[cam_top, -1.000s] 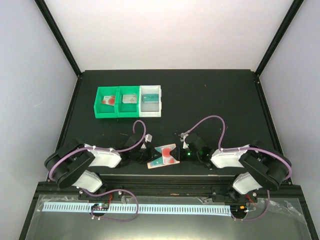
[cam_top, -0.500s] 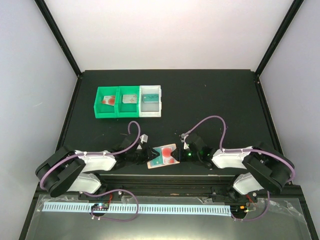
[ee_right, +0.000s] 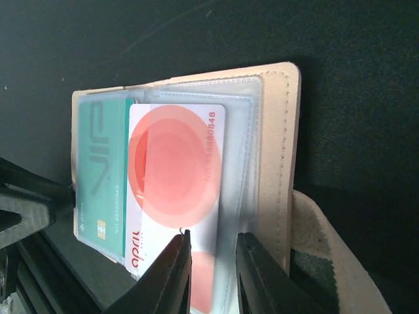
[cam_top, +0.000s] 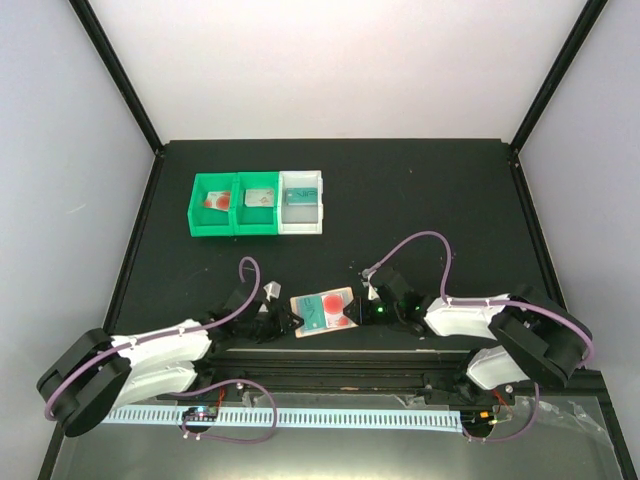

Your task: Take the credit cards out of the card holder

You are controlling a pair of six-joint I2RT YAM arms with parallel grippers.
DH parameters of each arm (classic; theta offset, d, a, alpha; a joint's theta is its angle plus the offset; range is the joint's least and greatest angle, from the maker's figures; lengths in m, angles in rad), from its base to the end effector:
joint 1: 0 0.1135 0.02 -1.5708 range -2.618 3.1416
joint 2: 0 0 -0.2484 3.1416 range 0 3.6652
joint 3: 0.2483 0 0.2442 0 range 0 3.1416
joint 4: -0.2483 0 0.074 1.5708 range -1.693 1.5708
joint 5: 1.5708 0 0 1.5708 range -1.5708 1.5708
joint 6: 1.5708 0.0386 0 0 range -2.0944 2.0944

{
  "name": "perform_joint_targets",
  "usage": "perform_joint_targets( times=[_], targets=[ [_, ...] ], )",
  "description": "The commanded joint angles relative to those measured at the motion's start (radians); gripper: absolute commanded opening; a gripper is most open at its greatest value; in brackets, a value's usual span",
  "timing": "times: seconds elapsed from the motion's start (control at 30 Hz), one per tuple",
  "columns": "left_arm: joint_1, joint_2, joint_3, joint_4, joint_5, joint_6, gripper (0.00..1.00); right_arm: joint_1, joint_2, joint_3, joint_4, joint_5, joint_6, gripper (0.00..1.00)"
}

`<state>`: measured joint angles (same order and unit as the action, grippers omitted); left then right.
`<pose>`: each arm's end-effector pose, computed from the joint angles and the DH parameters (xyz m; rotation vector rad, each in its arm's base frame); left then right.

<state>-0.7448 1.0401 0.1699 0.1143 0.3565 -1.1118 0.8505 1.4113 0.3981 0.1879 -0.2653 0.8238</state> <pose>0.1180 -0.1271 0.1099 -0.2826 2.6589 -1.2090 0.1456 0.1812 0.1079 -0.1737 2.6498 1.0071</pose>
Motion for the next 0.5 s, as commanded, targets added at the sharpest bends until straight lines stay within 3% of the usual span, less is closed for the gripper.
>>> perform_joint_targets(
  times=[0.0,0.3,0.47],
  targets=[
    [0.007,-0.003,-0.014,-0.022,-0.056,0.005,0.25,0.004,0.027,0.0,-0.054,-0.007,-0.002,0.2],
    [0.014,0.128,0.046,0.009,-0.114,0.083,0.02,0.004,-0.013,0.02,-0.136,0.053,-0.002,0.14],
    [0.036,0.22,0.091,0.014,-0.139,0.112,0.02,0.003,-0.053,0.004,-0.132,0.056,-0.001,0.15]
  ],
)
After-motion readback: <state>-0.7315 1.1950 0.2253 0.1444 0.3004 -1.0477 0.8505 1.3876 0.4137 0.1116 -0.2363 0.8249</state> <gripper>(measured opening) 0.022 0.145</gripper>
